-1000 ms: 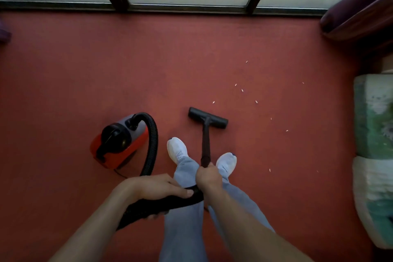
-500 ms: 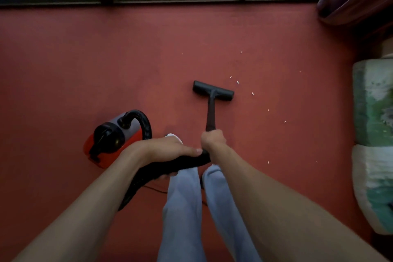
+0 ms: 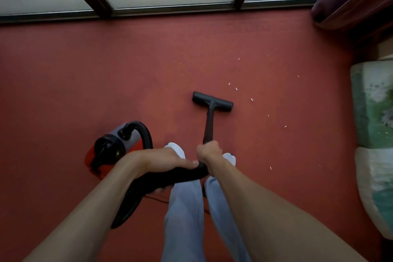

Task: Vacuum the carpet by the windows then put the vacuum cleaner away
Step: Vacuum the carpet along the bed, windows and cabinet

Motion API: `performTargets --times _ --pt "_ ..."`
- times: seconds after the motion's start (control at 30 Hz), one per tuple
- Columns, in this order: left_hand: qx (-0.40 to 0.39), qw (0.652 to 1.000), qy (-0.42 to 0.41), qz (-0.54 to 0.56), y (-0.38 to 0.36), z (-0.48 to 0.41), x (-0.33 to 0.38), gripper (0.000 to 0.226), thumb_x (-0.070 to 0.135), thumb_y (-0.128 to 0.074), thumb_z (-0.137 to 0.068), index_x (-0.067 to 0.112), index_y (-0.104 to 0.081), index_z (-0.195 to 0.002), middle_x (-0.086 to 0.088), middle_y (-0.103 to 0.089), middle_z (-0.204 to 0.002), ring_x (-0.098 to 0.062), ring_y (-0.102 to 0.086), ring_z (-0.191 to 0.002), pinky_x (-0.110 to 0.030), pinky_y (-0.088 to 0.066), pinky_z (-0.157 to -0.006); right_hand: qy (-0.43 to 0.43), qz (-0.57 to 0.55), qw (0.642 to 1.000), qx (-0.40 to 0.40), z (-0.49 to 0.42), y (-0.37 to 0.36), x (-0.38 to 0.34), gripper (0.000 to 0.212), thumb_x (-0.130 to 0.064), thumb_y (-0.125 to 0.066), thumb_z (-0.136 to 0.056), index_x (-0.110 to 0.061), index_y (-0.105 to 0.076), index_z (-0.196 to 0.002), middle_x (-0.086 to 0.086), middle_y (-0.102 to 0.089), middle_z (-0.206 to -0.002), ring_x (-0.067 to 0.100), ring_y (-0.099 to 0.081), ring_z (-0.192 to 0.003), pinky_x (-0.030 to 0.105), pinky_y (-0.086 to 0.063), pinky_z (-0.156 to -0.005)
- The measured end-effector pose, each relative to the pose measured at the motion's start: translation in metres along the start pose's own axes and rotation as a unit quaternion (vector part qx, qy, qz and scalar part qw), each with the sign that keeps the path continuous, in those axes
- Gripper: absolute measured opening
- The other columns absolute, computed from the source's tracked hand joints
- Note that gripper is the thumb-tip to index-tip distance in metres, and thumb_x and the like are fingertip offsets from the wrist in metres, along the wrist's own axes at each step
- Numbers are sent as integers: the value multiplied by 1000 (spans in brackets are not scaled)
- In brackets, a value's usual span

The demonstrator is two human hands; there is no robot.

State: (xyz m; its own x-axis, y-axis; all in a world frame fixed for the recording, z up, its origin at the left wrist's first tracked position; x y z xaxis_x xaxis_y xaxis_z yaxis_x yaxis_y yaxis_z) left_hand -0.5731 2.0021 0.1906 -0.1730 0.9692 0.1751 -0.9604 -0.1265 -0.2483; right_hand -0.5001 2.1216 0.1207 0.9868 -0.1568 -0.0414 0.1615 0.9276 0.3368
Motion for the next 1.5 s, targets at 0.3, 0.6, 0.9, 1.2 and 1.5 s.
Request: performTargets --times 0.3,0.6,0.9,1.2,1.5 --pt "-21 998 9 51 -10 -14 -11 85 70 -70 -73 -7 -63 -107 -20 -61 -67 -26 -57 -44 -30 -49 -51 25 24 999 -5 -6 6 -1 43 -17 -48 -91 -2 -50 -132 17 -58 -132 34 -57 -119 34 -48 -94" --pt "-35 999 -22 -9 -16 8 23 60 68 -69 -77 8 -68 -81 -15 -58 -66 -24 -55 -46 -28 -48 -52 -40 -103 991 81 8 45 34 40 -17 -45 -87 2 -61 -117 15 -66 -109 34 -64 -96 39 -54 -88" --pt "-55 997 -47 -8 -48 -16 31 77 70 -64 -79 3 -61 -118 -9 -57 -56 -24 -54 -45 -30 -49 -52 -65 -138 982 111 4 68 57 40 -19 -52 -82 -1 -64 -115 16 -67 -111 36 -65 -101 42 -54 -90" --pt "-72 991 -77 81 -50 -21 55 52 64 -60 -87 13 -55 -76 -20 -58 -71 -29 -56 -58 -38 -50 -59 -59 -317 946 24 -15 64 38 40 -21 -61 -71 -1 -62 -106 16 -68 -89 33 -67 -79 52 -59 -80" --pt "-176 976 -93 89 -59 -9 80 47 54 -53 -94 24 -74 -66 -26 -62 -79 -39 -63 -74 -51 -54 -76 -24 -186 980 63 -20 92 15 32 -18 -56 -84 -5 -60 -113 12 -67 -105 31 -65 -93 34 -53 -73"
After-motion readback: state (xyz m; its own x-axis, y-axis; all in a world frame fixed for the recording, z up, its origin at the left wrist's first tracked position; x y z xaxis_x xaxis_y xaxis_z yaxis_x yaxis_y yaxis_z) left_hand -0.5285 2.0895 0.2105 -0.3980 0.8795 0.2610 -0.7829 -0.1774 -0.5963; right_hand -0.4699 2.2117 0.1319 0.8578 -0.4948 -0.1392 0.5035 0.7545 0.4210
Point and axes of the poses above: each hand's wrist, its own z-axis away from the middle knuckle, its own y-axis out of the back of the hand, x = y × z, the point moved 8 cm from there along -z, towards the middle knuckle
